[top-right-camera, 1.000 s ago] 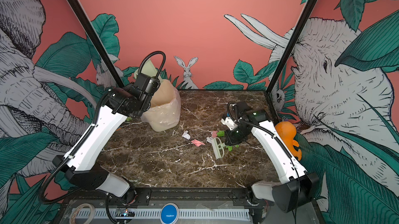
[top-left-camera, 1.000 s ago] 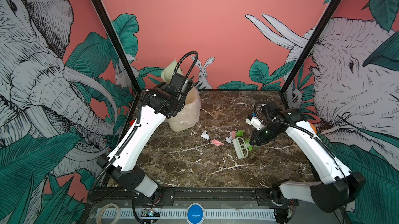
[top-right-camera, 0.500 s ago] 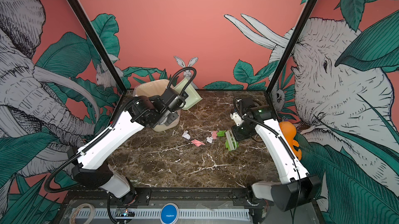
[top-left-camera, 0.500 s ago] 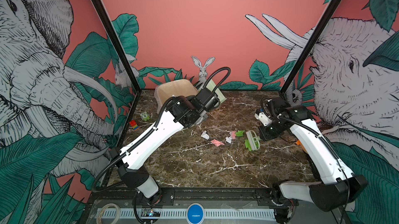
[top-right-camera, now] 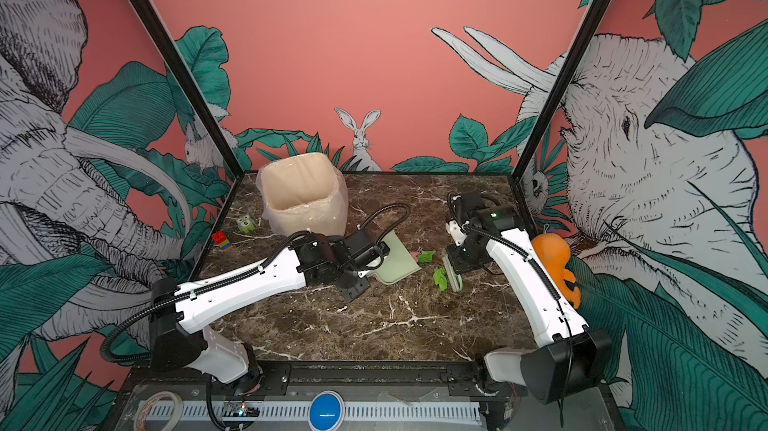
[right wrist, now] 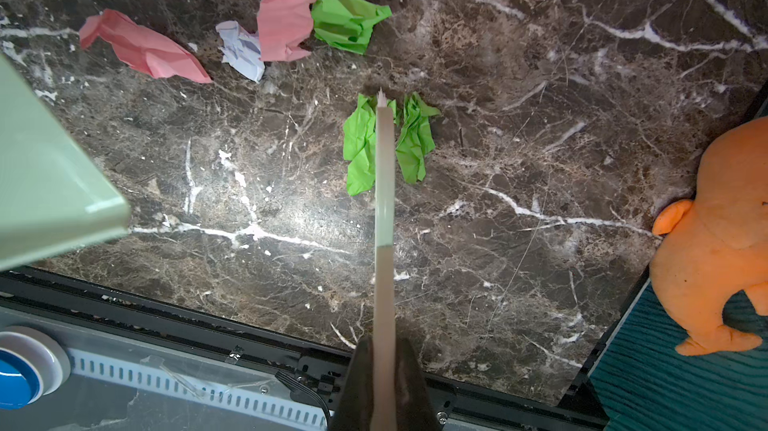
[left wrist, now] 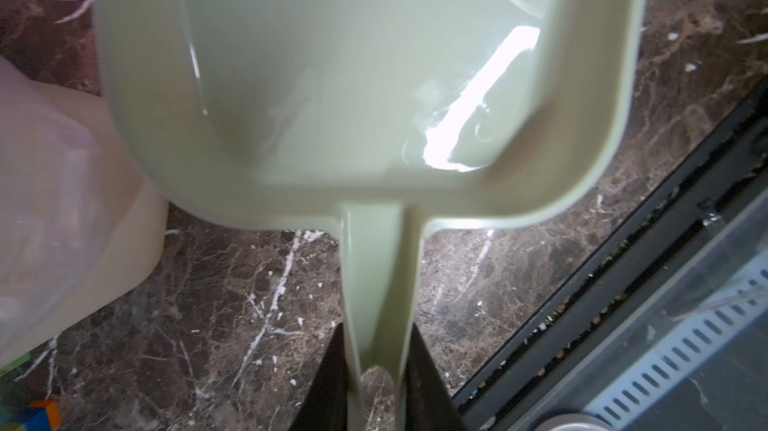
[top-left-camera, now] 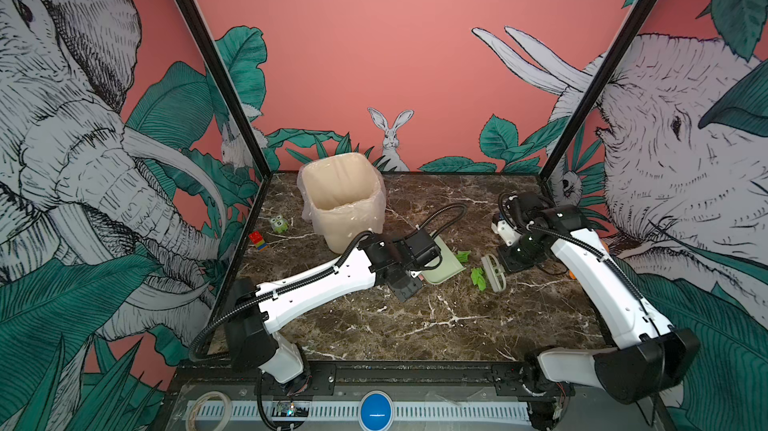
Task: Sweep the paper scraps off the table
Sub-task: 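Lower the empty dustpan with the left gripper beside the green scraps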
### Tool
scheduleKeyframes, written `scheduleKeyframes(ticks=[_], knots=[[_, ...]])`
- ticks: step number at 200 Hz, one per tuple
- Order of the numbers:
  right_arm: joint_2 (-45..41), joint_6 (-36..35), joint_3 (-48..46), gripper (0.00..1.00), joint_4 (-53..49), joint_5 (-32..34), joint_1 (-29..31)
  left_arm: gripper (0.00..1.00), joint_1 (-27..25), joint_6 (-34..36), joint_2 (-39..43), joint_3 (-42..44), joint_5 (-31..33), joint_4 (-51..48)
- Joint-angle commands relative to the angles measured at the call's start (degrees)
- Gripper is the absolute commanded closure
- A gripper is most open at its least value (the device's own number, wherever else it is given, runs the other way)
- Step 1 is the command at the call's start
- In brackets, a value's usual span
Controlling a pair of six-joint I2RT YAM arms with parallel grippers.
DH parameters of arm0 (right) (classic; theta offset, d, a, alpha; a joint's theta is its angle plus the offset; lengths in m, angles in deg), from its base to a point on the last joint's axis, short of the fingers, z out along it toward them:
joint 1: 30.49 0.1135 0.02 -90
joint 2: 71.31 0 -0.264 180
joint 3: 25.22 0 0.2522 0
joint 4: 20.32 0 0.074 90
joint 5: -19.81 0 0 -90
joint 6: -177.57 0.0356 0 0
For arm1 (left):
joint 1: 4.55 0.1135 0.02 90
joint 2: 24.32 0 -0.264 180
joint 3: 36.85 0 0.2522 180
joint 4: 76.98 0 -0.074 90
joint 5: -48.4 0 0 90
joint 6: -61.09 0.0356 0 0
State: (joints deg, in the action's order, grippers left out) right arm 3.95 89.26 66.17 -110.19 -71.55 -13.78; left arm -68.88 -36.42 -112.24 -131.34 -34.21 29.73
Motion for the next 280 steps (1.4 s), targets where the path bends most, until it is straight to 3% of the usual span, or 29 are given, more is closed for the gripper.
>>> scheduleKeyframes(ticks=[1,47,203,280], knots=[[-0.3,-0.5,0.8,1.00,-0.7,2.9,-0.3,1.00,-1.4,-1.9,0.2,1.8,-5.4,3.2],[1.2,-1.2,-1.0,1.00,1.0,1.6,-0.3,1.00,-3.8,0.0,-2.5,3.8,-9.0,1.8],[6.5,-0.5,-3.8,1.00,1.8,-0.4,0.2,1.00,-3.9,4.7,-10.4,4.7,-12.8,1.2],[8.1,4.1,2.1,1.00,-4.4,-2.0,8.8,1.00,-3.6,5.0,-12.9,4.0,-13.4,1.0]])
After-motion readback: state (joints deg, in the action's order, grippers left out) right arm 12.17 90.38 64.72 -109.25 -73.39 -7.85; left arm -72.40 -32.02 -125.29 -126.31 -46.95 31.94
